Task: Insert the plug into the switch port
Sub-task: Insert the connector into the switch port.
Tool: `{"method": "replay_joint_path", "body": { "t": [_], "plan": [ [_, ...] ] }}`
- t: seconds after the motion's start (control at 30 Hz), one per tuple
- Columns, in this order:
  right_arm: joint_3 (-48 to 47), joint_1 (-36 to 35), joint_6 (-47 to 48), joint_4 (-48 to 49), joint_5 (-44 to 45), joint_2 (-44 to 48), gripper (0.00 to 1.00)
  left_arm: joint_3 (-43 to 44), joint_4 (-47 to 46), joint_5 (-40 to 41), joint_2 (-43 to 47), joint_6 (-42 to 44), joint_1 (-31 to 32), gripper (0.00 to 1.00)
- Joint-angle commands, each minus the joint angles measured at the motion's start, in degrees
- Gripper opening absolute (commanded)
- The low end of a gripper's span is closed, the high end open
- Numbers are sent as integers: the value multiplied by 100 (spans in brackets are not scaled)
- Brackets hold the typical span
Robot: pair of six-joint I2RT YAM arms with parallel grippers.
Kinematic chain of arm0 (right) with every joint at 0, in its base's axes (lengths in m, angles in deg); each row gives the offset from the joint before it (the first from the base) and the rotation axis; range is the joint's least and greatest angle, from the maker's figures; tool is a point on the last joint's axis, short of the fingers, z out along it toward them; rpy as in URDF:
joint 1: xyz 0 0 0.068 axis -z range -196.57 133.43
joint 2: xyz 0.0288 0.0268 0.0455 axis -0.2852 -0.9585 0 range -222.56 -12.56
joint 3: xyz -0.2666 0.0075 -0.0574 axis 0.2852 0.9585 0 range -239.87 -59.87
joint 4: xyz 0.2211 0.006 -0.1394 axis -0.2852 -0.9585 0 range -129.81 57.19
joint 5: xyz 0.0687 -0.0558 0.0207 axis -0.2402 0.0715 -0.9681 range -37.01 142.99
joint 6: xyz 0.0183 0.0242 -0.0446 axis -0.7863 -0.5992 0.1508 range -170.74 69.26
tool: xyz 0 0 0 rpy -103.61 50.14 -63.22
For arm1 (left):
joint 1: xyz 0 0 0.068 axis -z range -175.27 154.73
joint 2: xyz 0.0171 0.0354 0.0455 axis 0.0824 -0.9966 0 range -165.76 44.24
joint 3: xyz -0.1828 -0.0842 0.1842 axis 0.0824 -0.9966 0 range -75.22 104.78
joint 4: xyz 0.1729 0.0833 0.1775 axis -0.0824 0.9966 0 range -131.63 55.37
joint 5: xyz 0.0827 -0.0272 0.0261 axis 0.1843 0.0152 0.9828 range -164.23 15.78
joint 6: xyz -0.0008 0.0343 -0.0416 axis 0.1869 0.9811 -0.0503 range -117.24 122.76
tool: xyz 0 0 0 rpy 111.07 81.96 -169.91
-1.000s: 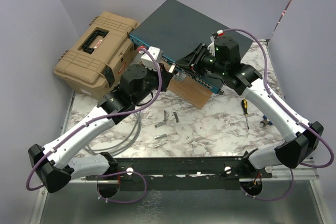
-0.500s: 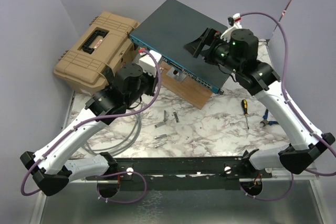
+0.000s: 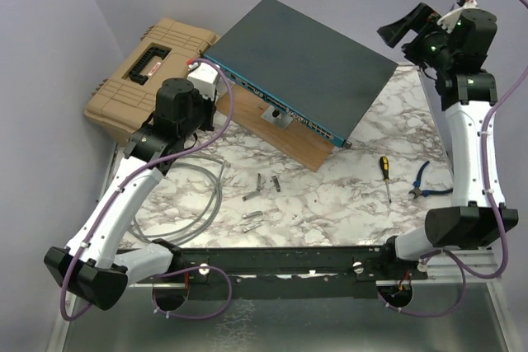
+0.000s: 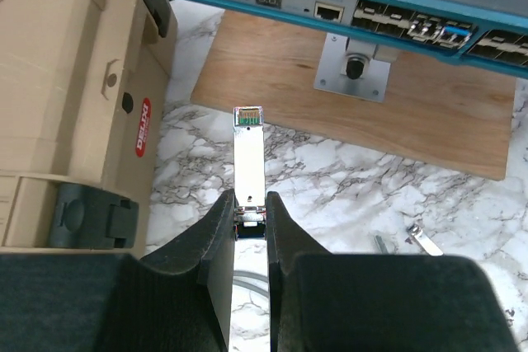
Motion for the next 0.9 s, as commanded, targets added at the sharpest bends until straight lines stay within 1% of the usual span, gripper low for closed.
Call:
{"method": "replay_joint_path", "body": {
  "t": [0.0, 0.07, 0.13, 0.27, 0.33, 0.43, 0.53, 0.67, 0.8, 0.87],
  "plan": [
    [259, 1024, -546, 542, -1481, -273, 100, -320, -542, -752, -33, 273, -289, 0],
    [495, 1437, -948, 822, -1904, -314, 100, -422, -752, -902, -33, 291, -350, 0],
    [650, 1740, -1114, 984, -2211, -349, 100, -380, -792, -1163, -94, 302, -393, 0],
    [1113, 2129, -1264, 1217, -2443, -255, 100, -542, -1046, -1333, -102, 369, -406, 0],
    [1399, 2265, -1447, 1409, -2765, -249, 100, -543, -1067, -1485, -143, 402, -428, 0],
    [1779, 2297, -1595, 1753, -3125, -284, 100, -649, -1199, -1560, -164, 404, -431, 0],
    [2318, 2294, -2132, 2497, -3435, -244, 100, -738, -1334, -1650, -228, 346, -431, 0],
    [2485, 2287, -2320, 2714, -3666, -401, 100, -851, -1619, -1727, -274, 211, -436, 0],
    [2839, 2209, -2798, 3434, -3870, -459, 100, -897, -1855, -1850, -379, 92, -431, 0],
    [2935, 2073, -2915, 3562, -3925, -512, 100, -930, -1949, -1852, -439, 89, -427, 0]
  ]
}}
